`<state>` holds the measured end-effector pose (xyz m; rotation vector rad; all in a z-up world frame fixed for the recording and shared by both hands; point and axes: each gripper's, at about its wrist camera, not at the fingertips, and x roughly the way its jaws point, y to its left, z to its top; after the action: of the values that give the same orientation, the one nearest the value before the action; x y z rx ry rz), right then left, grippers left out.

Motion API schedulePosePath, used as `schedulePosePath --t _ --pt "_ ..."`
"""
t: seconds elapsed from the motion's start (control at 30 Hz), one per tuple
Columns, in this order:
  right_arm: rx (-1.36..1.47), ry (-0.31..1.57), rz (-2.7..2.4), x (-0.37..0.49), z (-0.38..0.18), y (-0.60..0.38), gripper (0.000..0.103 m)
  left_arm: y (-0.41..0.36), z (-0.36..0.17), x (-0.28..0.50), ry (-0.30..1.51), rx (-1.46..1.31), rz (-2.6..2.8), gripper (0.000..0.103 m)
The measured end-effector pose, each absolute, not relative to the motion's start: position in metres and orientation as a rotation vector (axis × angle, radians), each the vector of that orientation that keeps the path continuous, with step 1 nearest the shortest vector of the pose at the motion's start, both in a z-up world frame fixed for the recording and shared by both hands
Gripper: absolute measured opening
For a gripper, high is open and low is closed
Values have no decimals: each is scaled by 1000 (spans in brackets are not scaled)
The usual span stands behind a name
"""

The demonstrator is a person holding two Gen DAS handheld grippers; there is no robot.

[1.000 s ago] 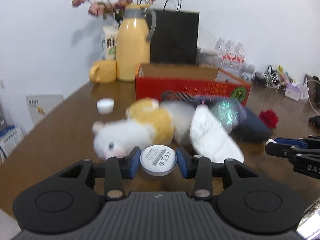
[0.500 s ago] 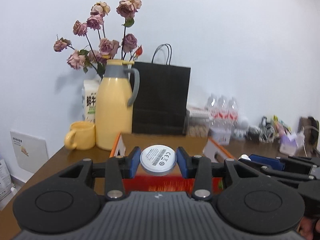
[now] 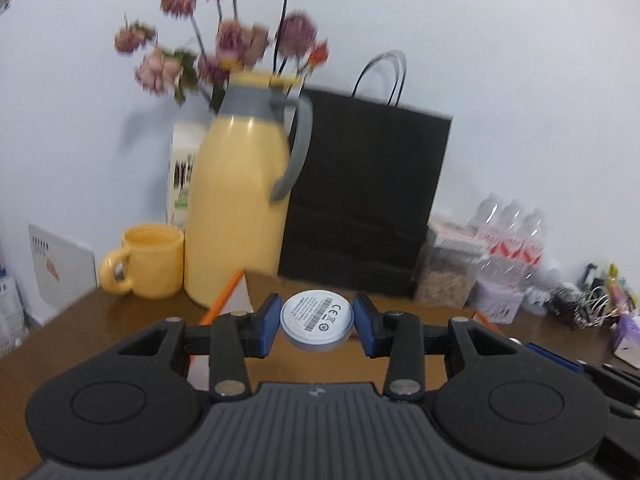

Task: Organize objects

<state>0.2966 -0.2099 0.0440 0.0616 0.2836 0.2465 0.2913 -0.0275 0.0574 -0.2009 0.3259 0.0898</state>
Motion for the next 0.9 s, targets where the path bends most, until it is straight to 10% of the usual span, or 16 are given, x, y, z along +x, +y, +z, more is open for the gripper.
schedulePosePath --t 0.43,0.53,0.6,0.7,0.9 --pt "46 411 225 323 6 -209 24 -31 38 307 424 -153 86 43" --pt "47 418 220 322 6 -209 27 -32 38 304 411 -155 83 83" --pt "47 425 212 321 5 -210 49 -34 40 300 379 -142 95 102" --pt "57 422 204 320 6 -212 90 -39 42 295 351 -120 89 103" --pt "68 403 193 316 10 -215 103 -39 43 293 343 -123 101 103"
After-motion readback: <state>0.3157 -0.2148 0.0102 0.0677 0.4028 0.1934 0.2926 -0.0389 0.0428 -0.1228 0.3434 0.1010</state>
